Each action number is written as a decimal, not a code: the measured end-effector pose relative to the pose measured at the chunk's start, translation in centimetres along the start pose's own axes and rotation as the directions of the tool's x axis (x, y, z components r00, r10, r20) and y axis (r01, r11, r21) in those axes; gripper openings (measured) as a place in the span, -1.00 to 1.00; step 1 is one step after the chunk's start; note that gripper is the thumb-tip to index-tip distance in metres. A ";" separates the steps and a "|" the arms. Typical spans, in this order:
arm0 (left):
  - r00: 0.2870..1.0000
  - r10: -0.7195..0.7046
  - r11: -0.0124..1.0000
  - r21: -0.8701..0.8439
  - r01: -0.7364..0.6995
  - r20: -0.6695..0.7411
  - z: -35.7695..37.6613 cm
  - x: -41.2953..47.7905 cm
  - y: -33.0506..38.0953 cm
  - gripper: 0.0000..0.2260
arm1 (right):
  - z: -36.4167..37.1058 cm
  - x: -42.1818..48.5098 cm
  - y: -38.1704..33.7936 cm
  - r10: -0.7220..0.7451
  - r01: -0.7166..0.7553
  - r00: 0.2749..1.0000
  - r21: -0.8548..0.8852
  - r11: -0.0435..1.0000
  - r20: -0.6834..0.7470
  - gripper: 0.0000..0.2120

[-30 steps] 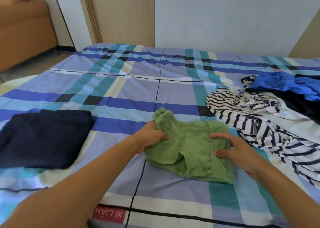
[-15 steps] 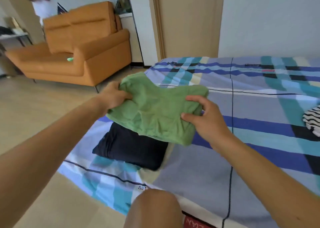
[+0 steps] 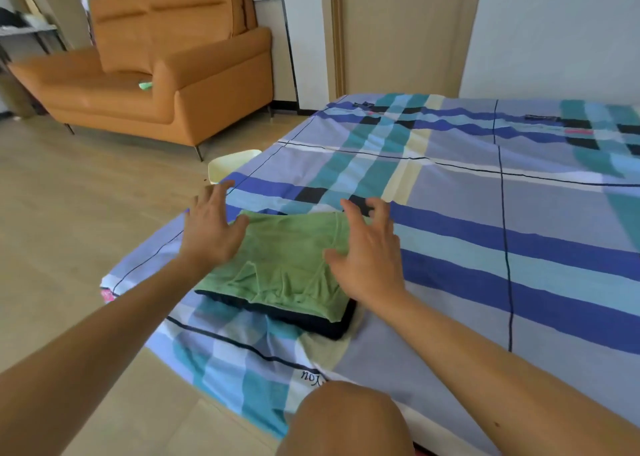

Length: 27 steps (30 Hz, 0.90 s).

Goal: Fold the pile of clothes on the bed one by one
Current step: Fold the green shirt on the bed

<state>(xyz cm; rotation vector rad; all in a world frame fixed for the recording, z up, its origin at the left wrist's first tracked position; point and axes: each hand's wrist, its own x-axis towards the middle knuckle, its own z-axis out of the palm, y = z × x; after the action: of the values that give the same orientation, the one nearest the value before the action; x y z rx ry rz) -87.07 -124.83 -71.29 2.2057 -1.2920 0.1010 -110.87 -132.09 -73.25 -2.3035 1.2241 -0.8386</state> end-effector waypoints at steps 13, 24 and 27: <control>0.882 -0.150 0.904 0.424 -0.061 0.447 3.4 -1.3 2.8 -0.21 | 1.7 0.3 1.6 0.105 -0.037 0.820 -0.132 0.991 0.563 -0.07; 0.782 0.328 0.940 -0.268 -0.213 0.529 7.0 -7.9 30.1 -0.33 | -19.4 -5.0 14.3 0.210 -0.215 0.966 0.019 0.976 0.149 -0.24; 0.722 0.391 0.906 -0.375 -0.195 0.570 9.1 -10.7 35.2 -0.33 | -25.1 -8.2 19.7 0.319 -0.318 0.946 -0.032 0.948 0.061 -0.27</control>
<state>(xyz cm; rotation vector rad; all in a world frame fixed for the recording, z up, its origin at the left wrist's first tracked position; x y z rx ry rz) -123.54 -134.10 -67.07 1.8031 -1.8794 -0.7422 -143.11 -137.39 -68.93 -2.0518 1.5288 -0.6316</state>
